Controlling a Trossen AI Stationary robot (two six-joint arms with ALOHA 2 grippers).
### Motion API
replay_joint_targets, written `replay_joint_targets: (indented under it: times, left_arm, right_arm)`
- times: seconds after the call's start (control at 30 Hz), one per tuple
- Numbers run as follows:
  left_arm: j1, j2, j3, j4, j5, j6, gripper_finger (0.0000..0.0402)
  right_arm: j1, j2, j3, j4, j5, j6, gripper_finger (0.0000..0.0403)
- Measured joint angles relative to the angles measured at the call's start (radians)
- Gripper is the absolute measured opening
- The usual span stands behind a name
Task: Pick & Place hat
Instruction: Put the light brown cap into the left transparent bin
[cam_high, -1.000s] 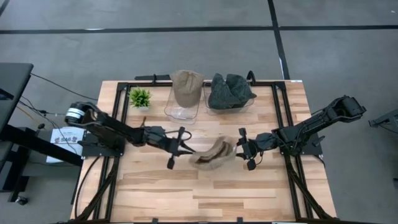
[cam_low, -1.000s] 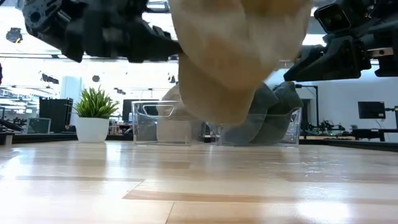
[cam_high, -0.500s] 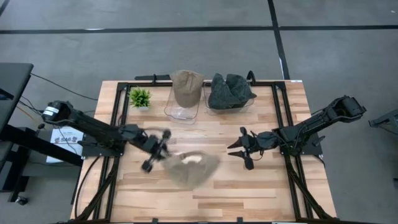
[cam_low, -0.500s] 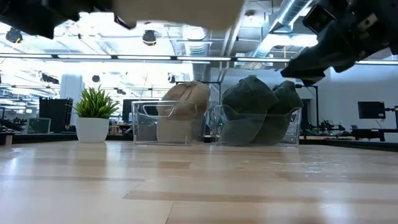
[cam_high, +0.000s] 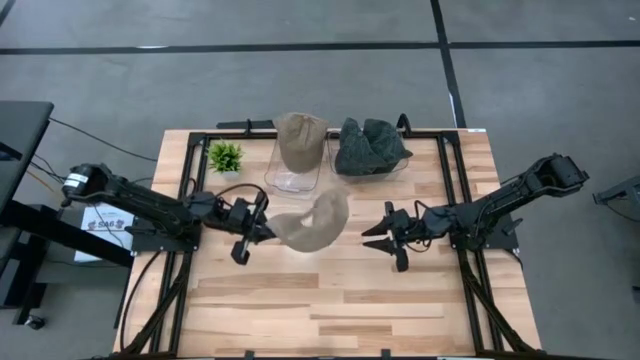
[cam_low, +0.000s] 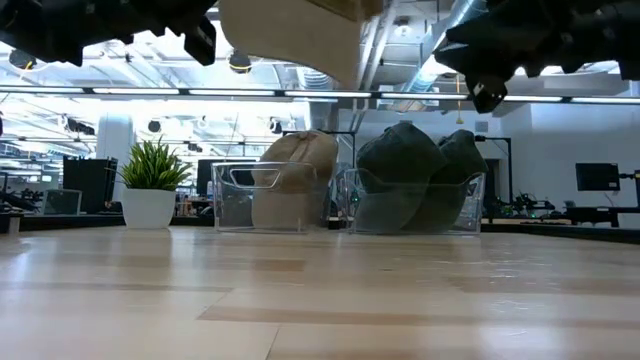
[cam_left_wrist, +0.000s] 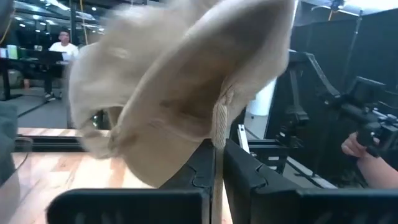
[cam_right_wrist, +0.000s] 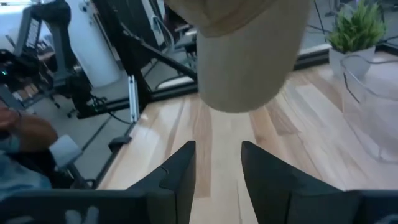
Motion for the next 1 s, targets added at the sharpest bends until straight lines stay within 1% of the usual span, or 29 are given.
replay_joint_targets:
  times: [0.17, 0.3, 0.43, 0.53, 0.63, 0.7, 0.8, 0.93, 1.0]
  left_arm:
    - [-0.04, 0.004, 0.0, 0.001, 0.013, 0.009, 0.0016]
    - [-0.078, 0.004, 0.0, 0.001, 0.046, 0.025, 0.0015]
    - [-0.097, 0.004, 0.0, 0.001, 0.053, 0.023, 0.0018]
    - [-0.112, 0.004, 0.0, 0.001, 0.112, 0.021, 0.0017]
    - [-0.134, 0.004, 0.0, 0.001, 0.174, 0.021, 0.0015]
    - [-0.151, 0.004, 0.0, 0.001, 0.204, 0.021, 0.0016]
    - [-0.17, 0.004, 0.0, 0.001, 0.214, 0.034, 0.0017]
    - [-0.173, 0.003, 0.0, 0.045, 0.213, 0.058, 0.0015]
    - [-0.171, -0.001, 0.0, 0.067, 0.213, 0.063, 0.0015]
  right_arm:
    - [0.004, 0.0, 0.0, 0.05, 0.0, -0.01, 0.0118]
    - [0.019, 0.0, 0.0, 0.148, 0.0, -0.112, 0.0118]
    - [0.049, 0.0, 0.0, 0.262, 0.0, -0.204, 0.0118]
    - [0.076, 0.0, 0.0, 0.301, 0.0, -0.256, 0.0118]
    - [0.1, 0.002, 0.0, 0.301, 0.0, -0.263, 0.0118]
    - [0.115, 0.026, 0.0, 0.307, 0.0, -0.267, 0.0118]
    - [0.13, 0.087, 0.016, 0.308, 0.003, -0.308, 0.0118]
    - [0.12, 0.207, 0.078, 0.406, 0.065, -0.353, 0.0118]
    - [0.107, 0.266, 0.12, 0.41, 0.09, -0.385, 0.0118]
